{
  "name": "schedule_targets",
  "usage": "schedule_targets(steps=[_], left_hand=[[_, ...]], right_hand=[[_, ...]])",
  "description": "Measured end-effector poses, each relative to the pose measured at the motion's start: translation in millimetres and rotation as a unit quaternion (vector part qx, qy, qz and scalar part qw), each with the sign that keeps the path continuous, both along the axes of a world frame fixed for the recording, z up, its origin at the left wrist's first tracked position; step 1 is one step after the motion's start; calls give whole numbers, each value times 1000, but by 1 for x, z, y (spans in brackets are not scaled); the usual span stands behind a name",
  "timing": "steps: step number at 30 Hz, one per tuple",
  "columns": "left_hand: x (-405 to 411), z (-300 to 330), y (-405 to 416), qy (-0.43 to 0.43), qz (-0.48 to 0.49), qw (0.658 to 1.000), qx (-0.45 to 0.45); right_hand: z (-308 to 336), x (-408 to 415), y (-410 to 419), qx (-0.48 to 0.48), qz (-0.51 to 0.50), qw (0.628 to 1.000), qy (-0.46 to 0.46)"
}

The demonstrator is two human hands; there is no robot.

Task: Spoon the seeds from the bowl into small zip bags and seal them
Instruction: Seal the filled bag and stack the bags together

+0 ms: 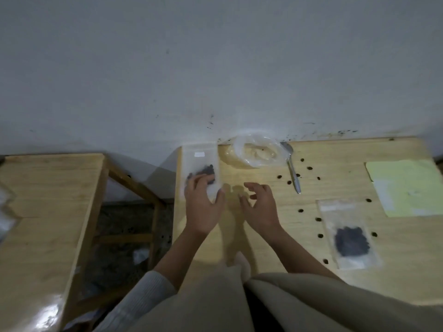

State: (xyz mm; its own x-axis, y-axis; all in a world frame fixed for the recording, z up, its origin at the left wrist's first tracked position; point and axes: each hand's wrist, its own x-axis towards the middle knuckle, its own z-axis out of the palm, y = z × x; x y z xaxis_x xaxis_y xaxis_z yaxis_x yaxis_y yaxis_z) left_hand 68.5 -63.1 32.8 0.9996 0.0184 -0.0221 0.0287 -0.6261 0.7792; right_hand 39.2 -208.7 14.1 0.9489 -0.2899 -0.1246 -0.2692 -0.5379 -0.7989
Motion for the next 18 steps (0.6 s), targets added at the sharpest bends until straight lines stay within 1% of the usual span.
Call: schedule_targets(steps=[3, 7, 10, 14, 18], left_hand=[[-30, 4, -46, 28, -57, 997, -54], [-68, 3, -107, 92, -122, 986, -73], [-89, -1, -145, 141, -161, 974, -70], [-107, -7, -191, 194, -177, 962, -76], [-115, -15, -230, 232, -176, 955, -60]], right_hand=[[4, -38, -38, -10, -45, 999, -11], [3, -82, -101, -52, -127, 991, 5], [2, -107, -148, -87, -179, 979, 44], [-6, -130, -203, -108, -183, 971, 105], [-15, -137, -237, -119, -170, 967, 150]])
